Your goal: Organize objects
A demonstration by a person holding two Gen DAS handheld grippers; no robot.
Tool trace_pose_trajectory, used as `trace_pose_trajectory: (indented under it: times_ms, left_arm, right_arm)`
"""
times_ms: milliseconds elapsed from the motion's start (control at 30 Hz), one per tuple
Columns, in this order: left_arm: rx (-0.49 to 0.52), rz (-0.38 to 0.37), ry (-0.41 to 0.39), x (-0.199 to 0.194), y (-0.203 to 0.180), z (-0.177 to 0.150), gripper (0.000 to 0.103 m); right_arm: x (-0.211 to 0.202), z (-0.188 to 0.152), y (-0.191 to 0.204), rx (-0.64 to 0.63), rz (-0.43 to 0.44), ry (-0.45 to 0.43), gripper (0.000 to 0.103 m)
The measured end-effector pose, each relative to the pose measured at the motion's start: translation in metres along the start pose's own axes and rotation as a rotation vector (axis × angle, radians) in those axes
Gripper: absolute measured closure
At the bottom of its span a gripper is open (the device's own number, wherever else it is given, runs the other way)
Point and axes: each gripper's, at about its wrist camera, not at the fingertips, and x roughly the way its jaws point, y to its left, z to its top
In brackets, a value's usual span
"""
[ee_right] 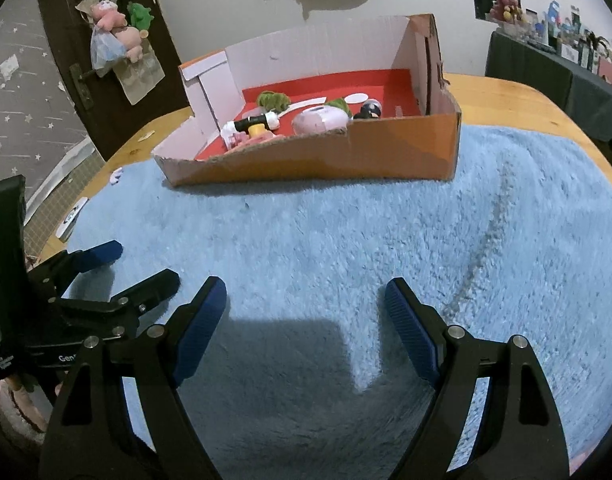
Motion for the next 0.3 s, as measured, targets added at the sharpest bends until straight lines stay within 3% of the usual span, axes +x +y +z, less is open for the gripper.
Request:
trace_pose_trajectory:
  times_ms: [300]
  left_arm:
    - [-0.05,-0.03,-0.033,-0.001,0.0064,-0.002,0.0]
  right_arm:
    - [0.0012,-0.0082,0.0029,-0.035,-0.036,-0.064,0.018]
